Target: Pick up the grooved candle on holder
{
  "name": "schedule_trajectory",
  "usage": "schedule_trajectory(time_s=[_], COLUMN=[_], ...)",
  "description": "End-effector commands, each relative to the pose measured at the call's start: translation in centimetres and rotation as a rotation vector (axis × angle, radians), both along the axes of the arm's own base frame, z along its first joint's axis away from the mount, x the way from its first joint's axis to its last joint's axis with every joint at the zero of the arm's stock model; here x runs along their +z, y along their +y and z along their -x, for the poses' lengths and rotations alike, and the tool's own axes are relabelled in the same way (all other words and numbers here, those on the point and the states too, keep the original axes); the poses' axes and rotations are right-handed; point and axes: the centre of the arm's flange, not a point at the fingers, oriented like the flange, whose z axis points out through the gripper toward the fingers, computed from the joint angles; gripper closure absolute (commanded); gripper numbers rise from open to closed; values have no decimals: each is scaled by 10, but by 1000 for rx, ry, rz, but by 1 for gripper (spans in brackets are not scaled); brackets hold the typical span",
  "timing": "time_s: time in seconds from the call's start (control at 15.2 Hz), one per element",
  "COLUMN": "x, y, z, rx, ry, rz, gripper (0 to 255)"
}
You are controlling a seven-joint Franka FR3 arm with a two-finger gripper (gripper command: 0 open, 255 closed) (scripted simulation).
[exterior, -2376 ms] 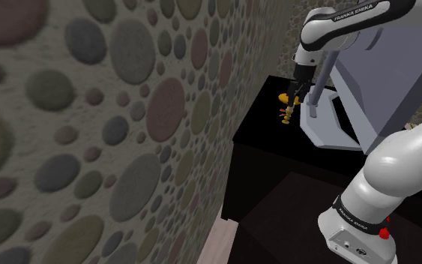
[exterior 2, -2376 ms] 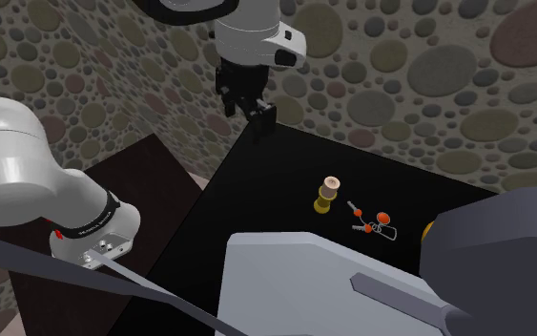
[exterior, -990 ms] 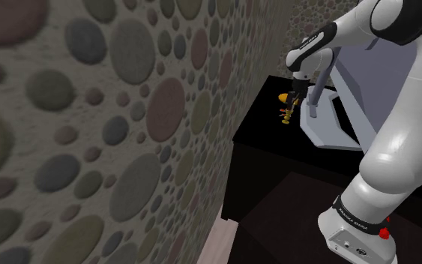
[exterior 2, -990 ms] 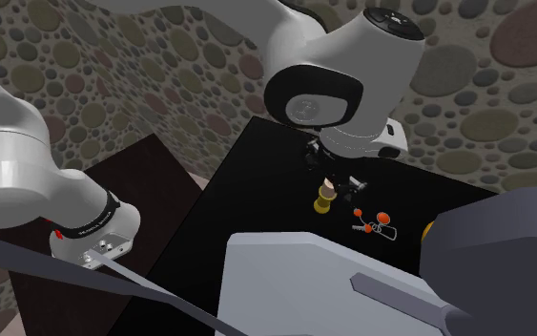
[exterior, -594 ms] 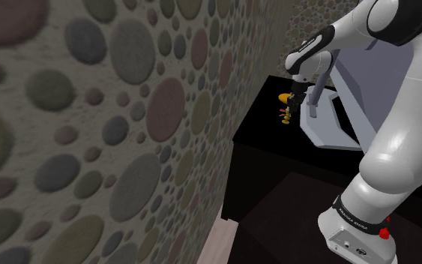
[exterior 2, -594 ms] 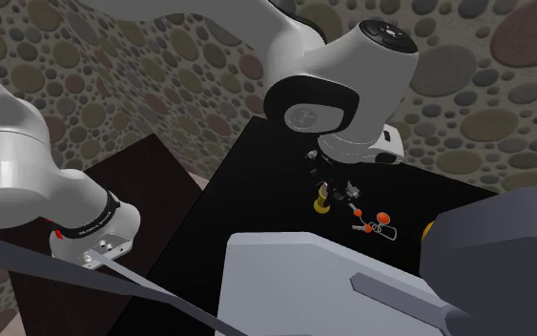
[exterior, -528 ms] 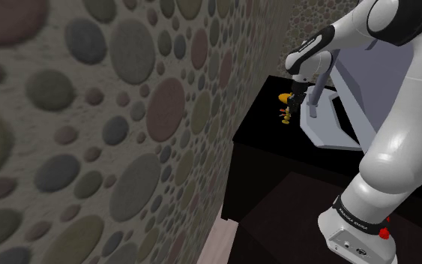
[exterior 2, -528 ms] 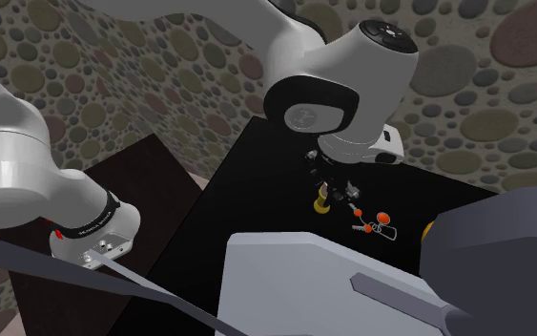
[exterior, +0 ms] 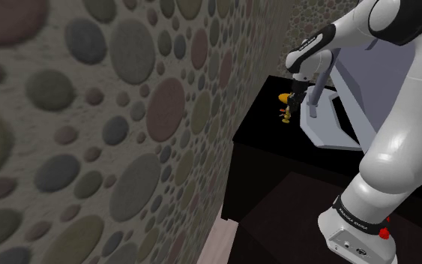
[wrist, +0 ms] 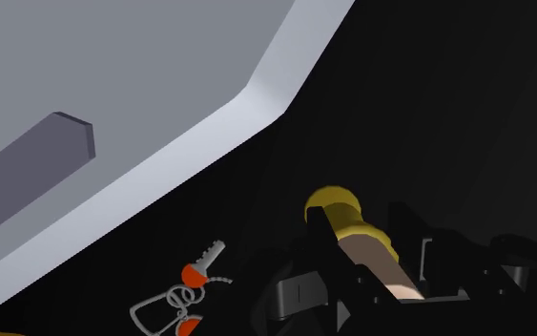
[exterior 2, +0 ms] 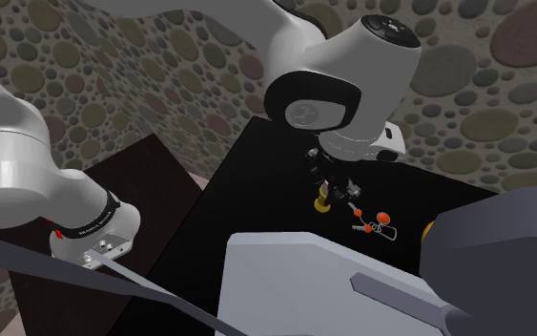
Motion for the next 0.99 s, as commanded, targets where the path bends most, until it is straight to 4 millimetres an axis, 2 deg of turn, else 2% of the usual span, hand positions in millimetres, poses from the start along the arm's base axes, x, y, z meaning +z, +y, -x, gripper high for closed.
schedule_trajectory(time_s=[0.0, 0.79, 0.92], x=[9, 73, 74], y=[0, 0, 0], z=[0, 0, 0], rx=[0, 0, 0], ry=[0, 0, 0], rz=[0, 0, 0], gripper=[255, 255, 255])
